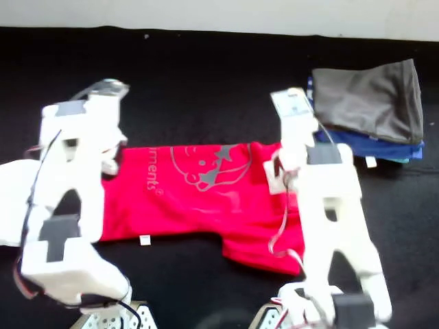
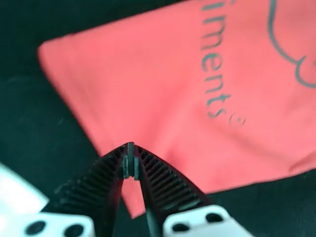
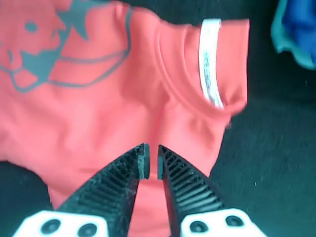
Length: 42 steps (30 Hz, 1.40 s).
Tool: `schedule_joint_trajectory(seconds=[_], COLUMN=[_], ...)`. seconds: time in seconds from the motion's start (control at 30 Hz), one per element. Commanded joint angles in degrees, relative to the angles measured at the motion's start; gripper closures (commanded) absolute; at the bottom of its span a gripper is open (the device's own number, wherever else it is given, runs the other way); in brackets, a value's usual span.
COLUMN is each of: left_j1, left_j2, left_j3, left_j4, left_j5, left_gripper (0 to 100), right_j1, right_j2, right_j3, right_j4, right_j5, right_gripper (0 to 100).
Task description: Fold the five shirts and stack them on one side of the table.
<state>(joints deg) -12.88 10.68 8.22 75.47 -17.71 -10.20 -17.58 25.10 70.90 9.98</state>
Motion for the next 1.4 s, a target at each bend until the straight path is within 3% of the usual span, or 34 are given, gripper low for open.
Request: schedule_joint_trajectory(seconds=[0.0,0.3,0.6,0.9,1.07,1.17,1.37], left_j1=[1.36,1.27,-2.77,-7.96,-8.04,-9.19,-10.77], left_j2=[5.76,20.97,36.09,52.44,56.57,55.34,42.95], left_j3=[-7.96,-25.54,-40.57,-67.21,-80.48,-84.35,-76.88], left_j4=[-1.58,1.05,5.98,17.76,25.58,26.29,26.37], left_j5=[3.69,4.22,4.04,3.87,3.87,4.04,4.04], left_gripper=[99,99,99,99,99,99,99], right_j1=[-0.48,-0.04,8.84,3.47,0.66,0.57,0.31], right_j2=[9.80,33.10,50.15,56.92,56.75,56.75,56.75], right_j3=[-11.56,-27.30,-39.87,-49.80,-61.93,-72.48,-93.23], right_j4=[-0.84,-2.68,-5.41,-1.10,9.10,17.45,30.37], right_j5=[-0.62,-0.70,-0.35,-0.35,-0.62,-0.70,-0.70], right_gripper=[95.9,95.9,95.9,95.9,97.8,99.1,99.1])
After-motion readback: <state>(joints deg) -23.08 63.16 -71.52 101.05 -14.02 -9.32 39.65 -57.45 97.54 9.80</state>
